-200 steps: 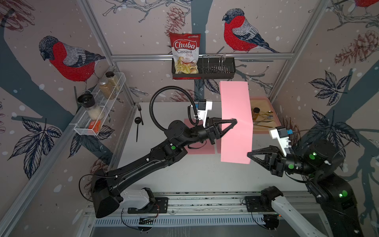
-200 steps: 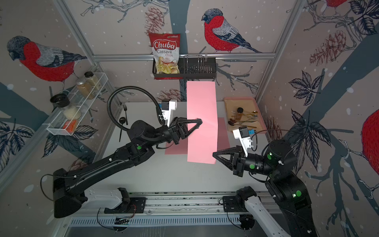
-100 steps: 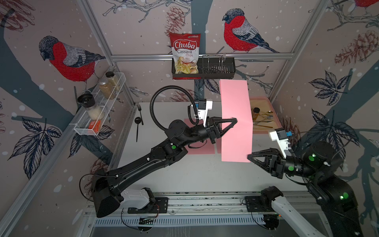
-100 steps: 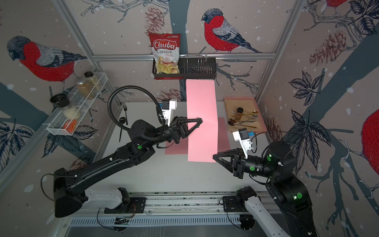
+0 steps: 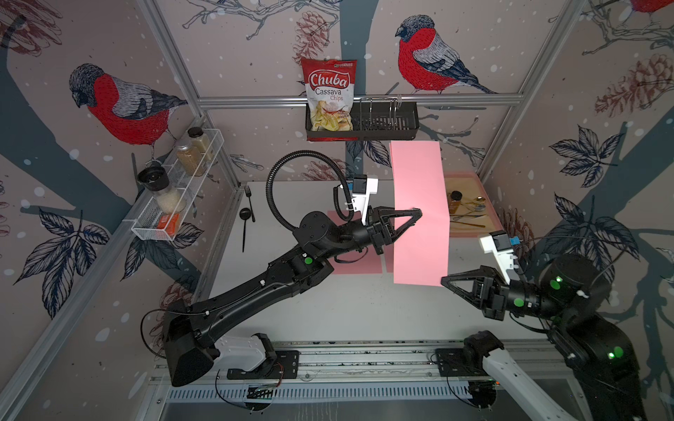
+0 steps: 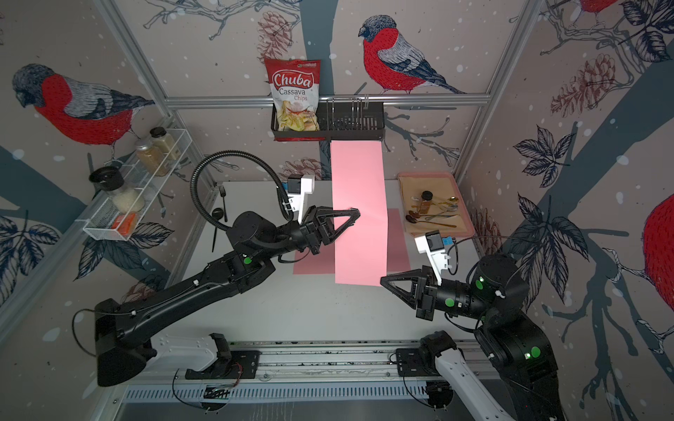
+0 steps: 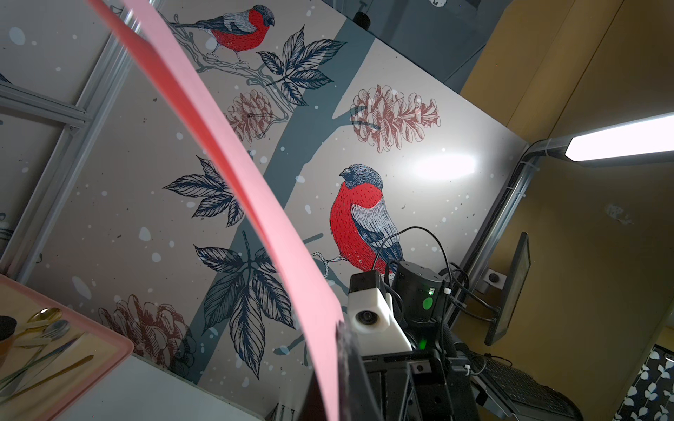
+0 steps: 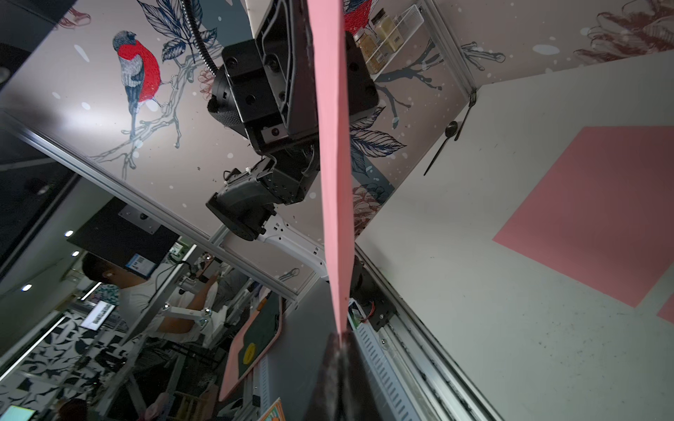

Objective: Fold the rectangular paper in half along the long edge
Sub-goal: Fold the paper, then place the paper at the center of the board.

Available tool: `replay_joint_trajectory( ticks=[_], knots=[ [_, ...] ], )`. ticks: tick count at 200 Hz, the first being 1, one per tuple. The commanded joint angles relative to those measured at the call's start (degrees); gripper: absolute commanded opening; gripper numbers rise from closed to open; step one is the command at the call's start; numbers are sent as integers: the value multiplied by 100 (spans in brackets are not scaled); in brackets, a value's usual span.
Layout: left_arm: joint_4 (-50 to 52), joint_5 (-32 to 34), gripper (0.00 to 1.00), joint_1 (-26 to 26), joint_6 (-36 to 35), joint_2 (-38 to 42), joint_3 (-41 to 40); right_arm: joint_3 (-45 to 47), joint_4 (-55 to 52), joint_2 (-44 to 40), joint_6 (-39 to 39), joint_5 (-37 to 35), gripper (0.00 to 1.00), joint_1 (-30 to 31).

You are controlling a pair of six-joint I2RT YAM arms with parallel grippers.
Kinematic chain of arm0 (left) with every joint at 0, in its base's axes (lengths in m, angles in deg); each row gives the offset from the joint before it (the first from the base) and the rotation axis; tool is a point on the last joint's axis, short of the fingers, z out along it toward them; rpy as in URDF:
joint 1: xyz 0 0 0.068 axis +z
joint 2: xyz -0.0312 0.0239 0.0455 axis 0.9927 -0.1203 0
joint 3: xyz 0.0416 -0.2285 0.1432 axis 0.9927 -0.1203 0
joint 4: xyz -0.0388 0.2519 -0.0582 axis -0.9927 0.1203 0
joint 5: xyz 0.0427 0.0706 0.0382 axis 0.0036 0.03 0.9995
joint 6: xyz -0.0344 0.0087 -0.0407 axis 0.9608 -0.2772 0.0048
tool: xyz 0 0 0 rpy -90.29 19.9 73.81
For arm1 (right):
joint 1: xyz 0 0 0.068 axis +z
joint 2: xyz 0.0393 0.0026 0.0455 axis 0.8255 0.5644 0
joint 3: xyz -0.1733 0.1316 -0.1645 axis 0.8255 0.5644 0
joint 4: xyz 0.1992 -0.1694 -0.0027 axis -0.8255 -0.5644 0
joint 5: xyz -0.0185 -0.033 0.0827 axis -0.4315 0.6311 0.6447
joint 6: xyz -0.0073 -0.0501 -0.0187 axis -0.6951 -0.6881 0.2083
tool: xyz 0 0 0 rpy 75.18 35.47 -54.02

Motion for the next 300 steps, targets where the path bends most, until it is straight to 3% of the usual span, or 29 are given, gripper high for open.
replay_joint_trajectory(
  ticks=[1,5,11,28,64,76,90,116,155,164,168,174,191,217,253,278,300],
  knots=[
    [-74,64,0,4,-109,31,68,-7,-66,-23,-63,-29,5,21],
    [-61,64,0,0,-115,41,69,-20,-108,-18,-74,-77,13,25],
    [-56,64,0,4,-120,46,78,-19,-155,-14,-94,-113,16,31],
    [-38,73,0,9,-141,56,78,-4,-176,-69,-96,-85,0,51],
    [-63,62,0,9,-119,52,78,-105,-266,-54,-149,-169,0,77],
    [-65,51,0,9,-108,47,75,-102,-266,-26,-165,-226,12,79],
    [-67,44,0,8,-108,55,83,-106,-215,-14,-189,-211,0,74],
    [-20,74,0,9,-128,103,55,-180,-220,17,-214,-252,0,74],
    [301,176,0,161,-185,204,25,-424,-419,57,-389,-645,37,121],
    [346,145,0,360,-40,243,-51,-539,-460,61,-445,-823,44,130],
    [366,125,0,481,34,263,-91,-585,-471,70,-462,-890,58,134],
    [340,50,0,676,181,288,-179,-640,-498,77,-488,-1000,69,143],
    [512,-152,0,1271,415,336,-360,-750,-449,106,-502,-1409,78,185],
    [1675,-438,0,2170,254,150,-168,-684,-101,65,-475,-2672,80,301],
    [4071,-153,0,2959,-911,-483,656,177,1090,61,-160,-4396,80,420],
    [5047,58,0,3777,-1164,-831,694,934,1789,106,-22,-4852,80,422],
    [5313,62,0,4536,-1218,-1033,395,1216,2092,445,-61,-4866,79,417]
  ],
)
